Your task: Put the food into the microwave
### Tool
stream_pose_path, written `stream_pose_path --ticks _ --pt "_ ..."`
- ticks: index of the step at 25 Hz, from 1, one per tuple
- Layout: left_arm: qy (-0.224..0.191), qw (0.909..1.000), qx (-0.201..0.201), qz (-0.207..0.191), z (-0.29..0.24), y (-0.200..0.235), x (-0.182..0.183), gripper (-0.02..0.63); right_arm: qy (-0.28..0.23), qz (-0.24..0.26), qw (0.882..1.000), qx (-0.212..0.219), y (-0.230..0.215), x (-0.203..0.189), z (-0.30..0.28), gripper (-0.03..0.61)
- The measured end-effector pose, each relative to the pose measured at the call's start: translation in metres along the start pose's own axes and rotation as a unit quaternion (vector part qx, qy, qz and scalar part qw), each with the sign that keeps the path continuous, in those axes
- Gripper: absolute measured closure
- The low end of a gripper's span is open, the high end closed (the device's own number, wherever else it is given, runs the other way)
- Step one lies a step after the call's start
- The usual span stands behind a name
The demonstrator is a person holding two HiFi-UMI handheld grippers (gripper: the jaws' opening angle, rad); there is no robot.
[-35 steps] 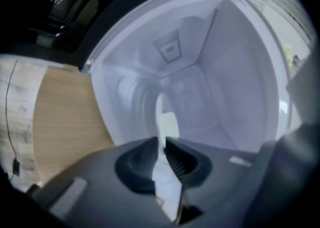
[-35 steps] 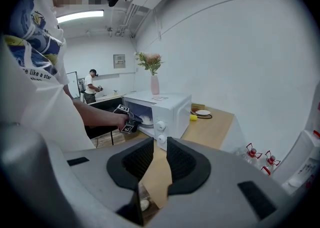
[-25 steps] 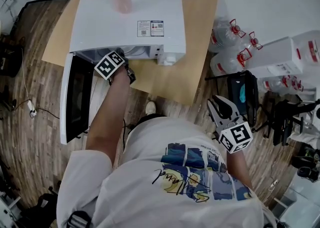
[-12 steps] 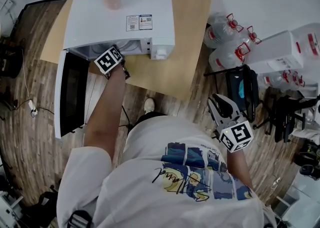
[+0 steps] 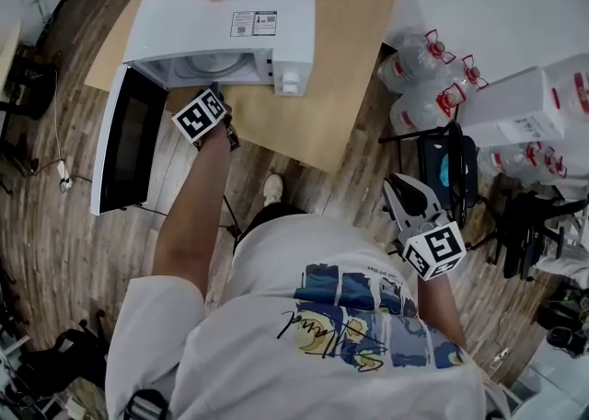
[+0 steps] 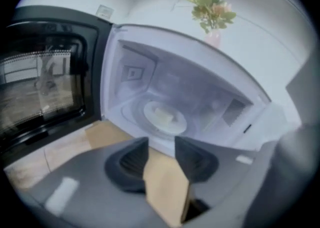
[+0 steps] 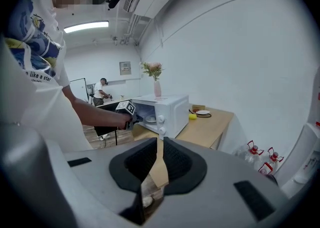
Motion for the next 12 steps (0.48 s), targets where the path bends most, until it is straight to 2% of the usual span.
stream_pose_path --ticks 6,10,12 --pt "-0.007 0.9994 -0.034 -0.008 0.055 -0.018 -0.033 0.484 -0.008 0.006 0.999 0.040 0.001 -0.020 0.020 0.566" --pt "-0.015 0.9968 -0.078 -0.014 0.102 -0.044 -0.063 0.533 -0.011 0.006 0.997 0.070 0.003 -0.033 0.036 0.571" --pt "-0.015 0.9934 -0.112 -0.018 0.126 -0.062 -0.081 0.565 -0.012 0.006 0.996 0.084 0.004 -0.040 0.045 0.572"
Point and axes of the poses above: the fingertips, and each gripper's own axes: z backward along the fingers, y to its left, x out of its top, the point moved 7 cm from there along z, backward along the fingers, and after that the axes turned 10 degrees about -x, right-handed, at the moved point
